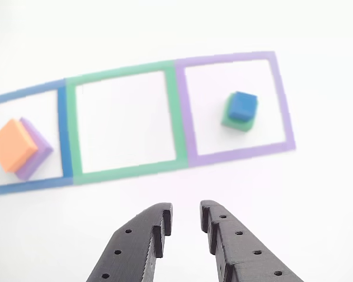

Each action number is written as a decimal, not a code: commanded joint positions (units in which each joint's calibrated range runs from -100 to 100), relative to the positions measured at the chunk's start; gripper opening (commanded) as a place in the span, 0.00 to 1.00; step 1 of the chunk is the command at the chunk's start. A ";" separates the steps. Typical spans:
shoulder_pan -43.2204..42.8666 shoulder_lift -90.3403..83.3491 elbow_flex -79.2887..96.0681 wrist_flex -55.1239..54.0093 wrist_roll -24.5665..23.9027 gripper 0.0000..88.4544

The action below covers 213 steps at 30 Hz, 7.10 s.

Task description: Tower of hanoi

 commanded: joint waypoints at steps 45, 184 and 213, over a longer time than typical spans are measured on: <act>15.83 19.67 69.76 -111.99 0.00 0.37; -8.80 11.34 70.85 -100.50 0.00 0.04; -9.33 50.84 74.93 -149.06 0.00 0.09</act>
